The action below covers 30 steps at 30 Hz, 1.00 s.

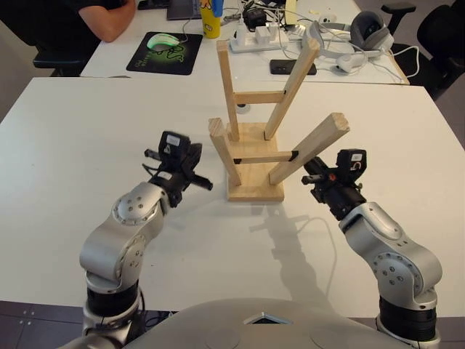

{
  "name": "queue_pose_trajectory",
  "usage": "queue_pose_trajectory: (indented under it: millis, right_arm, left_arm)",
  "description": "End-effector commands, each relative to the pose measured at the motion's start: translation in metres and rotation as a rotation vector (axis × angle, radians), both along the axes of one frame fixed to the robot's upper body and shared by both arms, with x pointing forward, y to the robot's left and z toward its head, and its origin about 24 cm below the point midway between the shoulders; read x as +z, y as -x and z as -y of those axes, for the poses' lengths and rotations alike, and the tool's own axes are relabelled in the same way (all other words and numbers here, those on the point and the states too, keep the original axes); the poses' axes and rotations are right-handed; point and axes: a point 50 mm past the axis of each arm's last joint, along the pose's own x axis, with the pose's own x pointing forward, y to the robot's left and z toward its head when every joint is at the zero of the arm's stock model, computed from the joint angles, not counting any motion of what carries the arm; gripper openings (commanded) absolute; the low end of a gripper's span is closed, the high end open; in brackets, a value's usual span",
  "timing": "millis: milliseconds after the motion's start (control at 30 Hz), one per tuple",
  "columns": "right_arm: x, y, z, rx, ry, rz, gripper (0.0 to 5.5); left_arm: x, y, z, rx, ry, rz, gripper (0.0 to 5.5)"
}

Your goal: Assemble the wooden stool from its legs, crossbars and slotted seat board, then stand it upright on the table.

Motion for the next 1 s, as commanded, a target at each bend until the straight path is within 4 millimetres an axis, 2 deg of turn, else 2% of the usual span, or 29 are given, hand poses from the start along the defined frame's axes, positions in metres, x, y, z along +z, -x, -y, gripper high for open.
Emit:
queue_pose_trajectory:
  millis: [33, 133, 200, 867, 900, 933, 967, 1000]
  right_arm:
    - [0.006, -0.005, -0.005, -0.021, -0.017, 0.004, 0.01]
    - [0.023, -0.032, -0.02, -0.007, -0.023, 0.057, 0.01]
    - [0.027, -0.038, -0.023, -0.013, -0.02, 0.064, 0.01]
    - [0.028, -0.042, -0.025, -0.02, -0.015, 0.056, 0.01]
    - [0.028, -0.052, -0.03, -0.014, -0.014, 0.057, 0.01]
    - [0.006, -0.048, -0.007, -0.116, 0.094, 0.027, 0.01]
    - [-0.01, -0.042, 0.008, -0.165, 0.181, 0.002, 0.01]
    - [-0.021, -0.035, 0.017, -0.187, 0.24, -0.014, 0.01]
  left_arm:
    - [0.008, -0.008, 0.011, -0.038, -0.008, 0.018, 0.0]
    - [0.02, -0.03, 0.026, -0.022, -0.006, 0.038, 0.0]
    - [0.021, -0.036, 0.029, -0.011, -0.017, 0.035, 0.0]
    - [0.02, -0.04, 0.03, 0.008, -0.017, 0.023, 0.0]
    - [0.011, -0.053, 0.021, 0.087, -0.045, -0.011, 0.0]
    - [-0.014, -0.047, -0.018, 0.259, -0.115, -0.049, 0.0]
    - [-0.031, -0.037, -0.045, 0.365, -0.177, -0.074, 0.0]
    - [-0.041, -0.028, -0.061, 0.421, -0.221, -0.085, 0.0]
